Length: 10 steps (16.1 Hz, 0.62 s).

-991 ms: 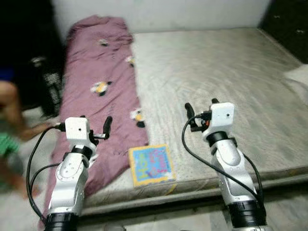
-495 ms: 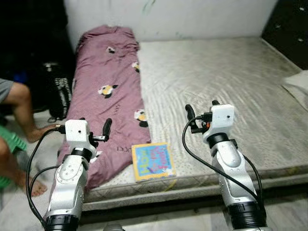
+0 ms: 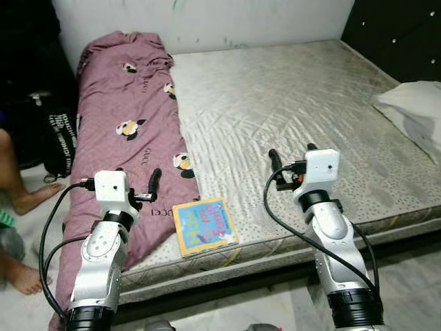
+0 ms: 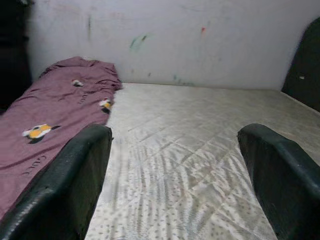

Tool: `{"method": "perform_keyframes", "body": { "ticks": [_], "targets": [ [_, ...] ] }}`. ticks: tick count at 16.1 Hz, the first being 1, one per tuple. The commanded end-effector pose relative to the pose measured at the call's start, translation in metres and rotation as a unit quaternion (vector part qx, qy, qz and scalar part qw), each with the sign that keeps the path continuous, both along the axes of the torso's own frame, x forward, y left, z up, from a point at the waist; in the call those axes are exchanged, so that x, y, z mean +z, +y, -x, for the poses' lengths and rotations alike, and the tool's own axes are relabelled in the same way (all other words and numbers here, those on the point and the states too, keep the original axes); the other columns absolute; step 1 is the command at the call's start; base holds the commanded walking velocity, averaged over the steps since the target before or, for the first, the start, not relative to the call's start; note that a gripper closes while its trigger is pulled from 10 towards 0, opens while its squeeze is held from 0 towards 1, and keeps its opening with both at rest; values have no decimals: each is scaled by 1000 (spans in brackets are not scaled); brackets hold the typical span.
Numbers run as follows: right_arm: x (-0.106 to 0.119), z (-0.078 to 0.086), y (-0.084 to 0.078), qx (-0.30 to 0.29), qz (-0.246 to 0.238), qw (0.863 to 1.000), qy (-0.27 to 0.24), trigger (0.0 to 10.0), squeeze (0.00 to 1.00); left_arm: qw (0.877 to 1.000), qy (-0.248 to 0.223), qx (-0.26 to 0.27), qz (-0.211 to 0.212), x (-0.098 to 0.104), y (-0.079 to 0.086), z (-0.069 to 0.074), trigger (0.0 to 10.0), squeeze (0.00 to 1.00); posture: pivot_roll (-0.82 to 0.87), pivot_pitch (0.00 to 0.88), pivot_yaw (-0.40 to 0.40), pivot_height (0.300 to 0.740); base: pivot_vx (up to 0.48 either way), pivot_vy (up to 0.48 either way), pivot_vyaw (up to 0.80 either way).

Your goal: Clean up the room

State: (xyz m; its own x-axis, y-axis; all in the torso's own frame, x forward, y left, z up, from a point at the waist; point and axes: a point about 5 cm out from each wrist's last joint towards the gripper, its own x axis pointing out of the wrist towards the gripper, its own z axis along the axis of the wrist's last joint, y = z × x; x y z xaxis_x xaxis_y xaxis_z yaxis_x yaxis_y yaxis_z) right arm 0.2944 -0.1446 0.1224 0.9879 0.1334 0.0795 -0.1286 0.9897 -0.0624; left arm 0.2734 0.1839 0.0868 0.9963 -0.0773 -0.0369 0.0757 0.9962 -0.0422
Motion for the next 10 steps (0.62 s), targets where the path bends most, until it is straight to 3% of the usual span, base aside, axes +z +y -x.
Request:
{"method": "perform_keyframes", "body": {
  "ticks": [1, 10],
  "targets": [
    [0, 0, 0, 0, 5, 1000, 1, 10000, 0, 1000, 3, 3, -4, 1, 2, 0, 10000, 0, -41, 0, 10, 740, 0, 0, 0],
    [2, -1, 1, 4, 2, 1000, -5, 10000, 0, 1000, 3, 7, 1, 1, 3, -1, 10000, 0, -44, 0, 15, 666, 0, 0, 0]
  ]
}}
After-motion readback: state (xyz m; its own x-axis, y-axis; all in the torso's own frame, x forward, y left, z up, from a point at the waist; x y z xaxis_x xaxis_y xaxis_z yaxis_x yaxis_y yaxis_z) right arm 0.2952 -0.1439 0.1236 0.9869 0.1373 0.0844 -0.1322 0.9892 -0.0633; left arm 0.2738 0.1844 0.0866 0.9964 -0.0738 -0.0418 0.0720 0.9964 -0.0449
